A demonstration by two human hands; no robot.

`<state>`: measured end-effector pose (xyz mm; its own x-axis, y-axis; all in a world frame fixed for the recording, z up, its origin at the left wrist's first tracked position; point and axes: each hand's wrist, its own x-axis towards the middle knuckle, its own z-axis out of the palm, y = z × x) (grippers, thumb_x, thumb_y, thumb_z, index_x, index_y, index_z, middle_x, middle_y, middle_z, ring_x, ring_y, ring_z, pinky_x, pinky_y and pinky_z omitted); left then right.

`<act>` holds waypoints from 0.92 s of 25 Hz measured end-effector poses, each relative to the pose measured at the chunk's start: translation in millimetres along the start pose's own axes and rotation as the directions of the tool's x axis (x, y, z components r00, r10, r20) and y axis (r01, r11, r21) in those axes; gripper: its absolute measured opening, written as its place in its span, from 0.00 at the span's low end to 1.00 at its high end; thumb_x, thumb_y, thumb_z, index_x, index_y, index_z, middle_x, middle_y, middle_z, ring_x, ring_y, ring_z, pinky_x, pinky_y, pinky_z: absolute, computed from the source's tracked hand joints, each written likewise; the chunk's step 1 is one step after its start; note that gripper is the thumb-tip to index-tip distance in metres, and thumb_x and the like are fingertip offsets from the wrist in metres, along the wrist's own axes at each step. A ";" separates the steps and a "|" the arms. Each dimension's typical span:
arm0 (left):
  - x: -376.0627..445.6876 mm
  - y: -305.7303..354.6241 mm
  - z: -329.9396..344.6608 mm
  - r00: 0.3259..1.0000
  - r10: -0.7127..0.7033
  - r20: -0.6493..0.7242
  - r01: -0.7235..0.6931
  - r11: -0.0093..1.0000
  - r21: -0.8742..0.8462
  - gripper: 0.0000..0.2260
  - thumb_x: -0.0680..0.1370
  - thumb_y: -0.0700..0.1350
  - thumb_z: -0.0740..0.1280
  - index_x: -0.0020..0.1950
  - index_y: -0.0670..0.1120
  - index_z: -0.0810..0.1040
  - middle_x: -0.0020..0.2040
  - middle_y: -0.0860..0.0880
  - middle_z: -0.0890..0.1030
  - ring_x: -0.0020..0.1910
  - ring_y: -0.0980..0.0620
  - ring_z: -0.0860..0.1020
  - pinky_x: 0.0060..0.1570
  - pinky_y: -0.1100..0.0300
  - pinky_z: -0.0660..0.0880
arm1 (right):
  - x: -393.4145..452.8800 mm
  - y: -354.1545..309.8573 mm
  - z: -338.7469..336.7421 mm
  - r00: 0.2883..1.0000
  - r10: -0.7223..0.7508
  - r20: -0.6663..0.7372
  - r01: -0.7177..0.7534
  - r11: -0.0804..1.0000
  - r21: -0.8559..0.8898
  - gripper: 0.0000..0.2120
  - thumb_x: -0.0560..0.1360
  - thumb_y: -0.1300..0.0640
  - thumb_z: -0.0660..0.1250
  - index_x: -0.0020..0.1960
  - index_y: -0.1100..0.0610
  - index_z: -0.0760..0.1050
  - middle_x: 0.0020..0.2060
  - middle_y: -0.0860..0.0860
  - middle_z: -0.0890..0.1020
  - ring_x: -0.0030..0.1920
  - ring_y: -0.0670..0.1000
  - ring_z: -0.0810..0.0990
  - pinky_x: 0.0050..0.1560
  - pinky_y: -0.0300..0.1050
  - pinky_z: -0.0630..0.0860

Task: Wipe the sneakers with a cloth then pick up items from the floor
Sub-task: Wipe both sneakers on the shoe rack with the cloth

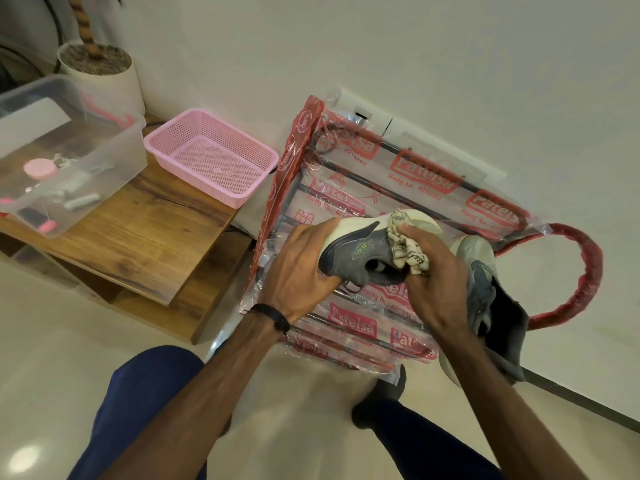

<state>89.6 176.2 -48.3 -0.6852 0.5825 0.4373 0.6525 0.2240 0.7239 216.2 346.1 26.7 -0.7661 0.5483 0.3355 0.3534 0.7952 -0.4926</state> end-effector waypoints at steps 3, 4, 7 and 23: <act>3.7 -6.4 -1.9 0.996 0.062 0.057 -0.068 0.991 0.119 0.42 0.68 0.51 0.79 0.77 0.42 0.64 0.72 0.43 0.72 0.70 0.45 0.69 0.66 0.46 0.74 | -15.7 -15.9 10.1 0.997 -0.082 -0.015 0.082 0.996 -0.021 0.28 0.70 0.72 0.65 0.68 0.55 0.77 0.66 0.51 0.80 0.68 0.48 0.74 0.73 0.42 0.67; 3.1 -6.0 -2.7 0.991 0.087 0.107 -0.103 0.982 0.156 0.45 0.68 0.52 0.79 0.78 0.42 0.62 0.74 0.43 0.69 0.71 0.44 0.67 0.68 0.45 0.72 | -24.2 -16.6 13.6 0.991 -0.130 0.012 0.130 0.991 -0.043 0.28 0.71 0.72 0.68 0.69 0.55 0.77 0.67 0.51 0.78 0.71 0.48 0.72 0.74 0.47 0.67; -3.0 -1.4 -4.1 0.956 0.105 0.274 -0.168 0.962 0.216 0.53 0.67 0.63 0.75 0.82 0.43 0.52 0.80 0.43 0.58 0.76 0.44 0.60 0.73 0.40 0.65 | -40.3 -1.6 16.9 0.964 -0.242 0.113 0.254 0.961 -0.110 0.36 0.68 0.72 0.73 0.73 0.53 0.73 0.72 0.48 0.73 0.75 0.48 0.67 0.71 0.54 0.69; -5.8 4.0 -3.3 0.973 0.047 0.225 -0.077 0.989 0.127 0.40 0.74 0.60 0.64 0.82 0.48 0.53 0.82 0.53 0.55 0.80 0.52 0.55 0.76 0.49 0.55 | -24.0 26.9 30.3 0.997 -0.081 -0.019 0.080 0.996 -0.040 0.33 0.71 0.67 0.73 0.73 0.50 0.72 0.72 0.48 0.73 0.77 0.49 0.64 0.73 0.62 0.66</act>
<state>95.2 171.2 -46.2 -0.5634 0.7532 0.3395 0.7391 0.2759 0.6145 227.8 346.5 -19.0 -0.7818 0.4871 0.3893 0.3121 0.8462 -0.4319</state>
